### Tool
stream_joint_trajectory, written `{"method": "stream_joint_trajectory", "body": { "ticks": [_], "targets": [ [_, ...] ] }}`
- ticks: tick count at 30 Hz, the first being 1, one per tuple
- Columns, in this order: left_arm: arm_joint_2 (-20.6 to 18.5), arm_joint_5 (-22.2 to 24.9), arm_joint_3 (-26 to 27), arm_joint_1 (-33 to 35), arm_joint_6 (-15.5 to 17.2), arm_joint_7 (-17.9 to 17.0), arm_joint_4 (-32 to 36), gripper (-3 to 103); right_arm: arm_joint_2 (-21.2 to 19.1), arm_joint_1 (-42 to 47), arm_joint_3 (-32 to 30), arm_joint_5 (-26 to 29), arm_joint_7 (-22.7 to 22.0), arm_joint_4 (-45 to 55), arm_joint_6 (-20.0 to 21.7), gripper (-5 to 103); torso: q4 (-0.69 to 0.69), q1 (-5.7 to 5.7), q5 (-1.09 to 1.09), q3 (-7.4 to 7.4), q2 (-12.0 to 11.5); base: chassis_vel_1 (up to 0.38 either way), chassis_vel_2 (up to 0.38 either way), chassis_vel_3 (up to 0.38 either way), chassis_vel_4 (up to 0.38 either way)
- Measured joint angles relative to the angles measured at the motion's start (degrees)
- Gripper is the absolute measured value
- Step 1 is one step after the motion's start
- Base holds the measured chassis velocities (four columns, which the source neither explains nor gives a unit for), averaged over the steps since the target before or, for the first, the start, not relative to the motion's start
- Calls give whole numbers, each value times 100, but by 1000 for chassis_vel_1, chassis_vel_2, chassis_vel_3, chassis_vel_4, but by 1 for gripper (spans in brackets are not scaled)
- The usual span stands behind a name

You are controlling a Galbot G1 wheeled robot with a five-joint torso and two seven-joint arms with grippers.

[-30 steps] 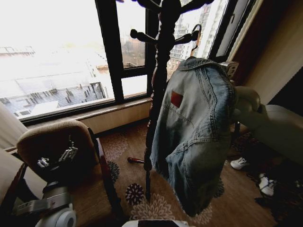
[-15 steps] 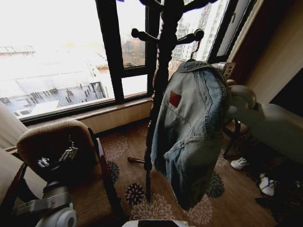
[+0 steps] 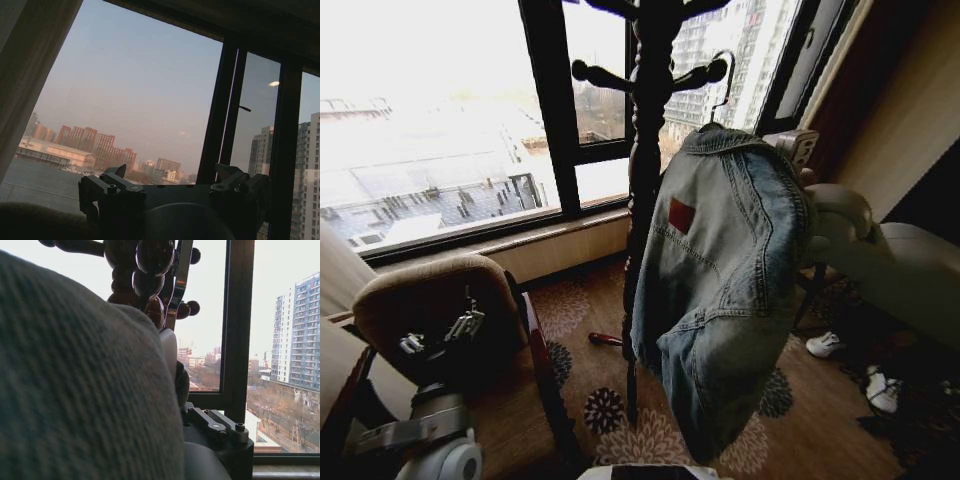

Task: Pick up the clothes from the bed and hang them on the clothes hanger.

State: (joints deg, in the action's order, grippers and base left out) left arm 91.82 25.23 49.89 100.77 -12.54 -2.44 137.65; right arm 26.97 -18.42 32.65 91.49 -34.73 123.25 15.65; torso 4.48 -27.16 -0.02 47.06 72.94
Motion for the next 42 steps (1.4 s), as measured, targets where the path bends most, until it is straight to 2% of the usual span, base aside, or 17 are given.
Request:
{"method": "stream_joint_trajectory", "body": {
  "ticks": [7, 13, 23, 26, 32, 38, 42],
  "targets": [
    [-7, 4, 12, 23, -15, 4, 14, 100, -69, 2, -4, 12, -17, 77, 0, 21, 5, -1, 2, 0, 0, 0, 0, 0, 0],
    [5, -2, 2, 23, -16, 11, 17, 100, -118, 65, -65, 24, -127, 168, -23, 21, 3, 0, 2, 0, 0, 0, 0, 0, 0],
    [12, -18, -4, 39, -26, 30, 24, 100, -32, 74, -153, 298, -876, 180, -110, 21, 5, -1, 2, 0, 0, 0, 0, 0, 0],
    [12, -18, 0, 44, -36, 33, 30, 100, 23, 74, -222, 599, -1262, 262, -150, 21, 3, 0, 2, 0, 0, 0, 0, 0, 0],
    [27, -27, -16, 46, -39, 41, 34, 100, 36, 163, -377, 941, -1549, 277, -231, 21, 2, 0, 0, 0, 0, 0, 0, 0, 0],
    [22, -29, -17, 53, -41, 44, 35, 100, 52, 229, -466, 1055, -1624, 220, -267, 21, 2, 0, 2, 0, 0, 0, 0, 0, 0],
    [10, -31, -16, 63, -43, 49, 34, 100, 169, 241, -528, 1197, -1876, 77, -289, 21, 2, 0, 1, 0, 1, 0, 0, 0, 0]
  ]
}}
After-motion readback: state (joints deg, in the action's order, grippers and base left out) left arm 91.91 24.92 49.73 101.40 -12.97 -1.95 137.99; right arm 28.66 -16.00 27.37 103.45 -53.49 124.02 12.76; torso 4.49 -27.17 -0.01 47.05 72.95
